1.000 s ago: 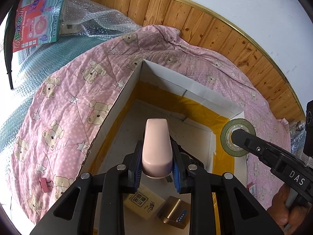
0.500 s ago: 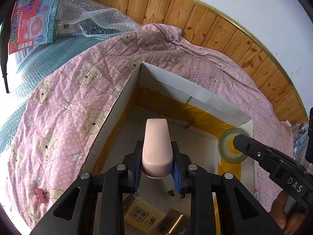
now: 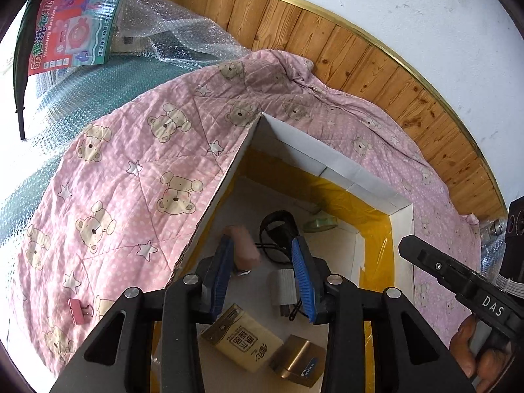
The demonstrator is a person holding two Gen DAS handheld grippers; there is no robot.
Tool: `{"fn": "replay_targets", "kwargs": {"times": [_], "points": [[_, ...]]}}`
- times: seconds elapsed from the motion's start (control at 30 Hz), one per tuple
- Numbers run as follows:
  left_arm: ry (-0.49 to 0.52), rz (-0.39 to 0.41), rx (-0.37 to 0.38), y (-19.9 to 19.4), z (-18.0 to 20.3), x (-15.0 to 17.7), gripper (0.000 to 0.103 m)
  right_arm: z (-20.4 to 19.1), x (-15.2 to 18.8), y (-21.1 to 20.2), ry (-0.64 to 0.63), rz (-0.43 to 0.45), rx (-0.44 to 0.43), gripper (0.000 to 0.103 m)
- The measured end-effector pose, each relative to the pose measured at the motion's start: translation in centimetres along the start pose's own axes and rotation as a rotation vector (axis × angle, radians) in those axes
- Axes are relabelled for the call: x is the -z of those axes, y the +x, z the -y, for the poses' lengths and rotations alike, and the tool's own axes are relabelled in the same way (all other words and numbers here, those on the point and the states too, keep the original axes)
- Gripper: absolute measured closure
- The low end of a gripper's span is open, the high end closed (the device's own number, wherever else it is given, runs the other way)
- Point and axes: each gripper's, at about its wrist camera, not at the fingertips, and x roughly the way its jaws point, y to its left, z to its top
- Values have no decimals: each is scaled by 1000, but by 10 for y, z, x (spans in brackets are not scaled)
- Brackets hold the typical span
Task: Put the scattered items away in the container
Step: 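Open the left tool to drop the eraser while the right drops the tape, then move both tools back toward the black marker and red toy figure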
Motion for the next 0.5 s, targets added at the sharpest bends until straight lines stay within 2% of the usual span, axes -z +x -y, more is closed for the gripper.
{"fn": "replay_targets", "kwargs": {"times": [0.2, 0.5], "points": [[17, 1, 19, -22, 7, 18, 64, -11, 13, -16, -12, 6, -21, 72], [95, 32, 48, -54, 46, 44, 64, -24, 46, -56, -14, 35, -60, 72]]}}
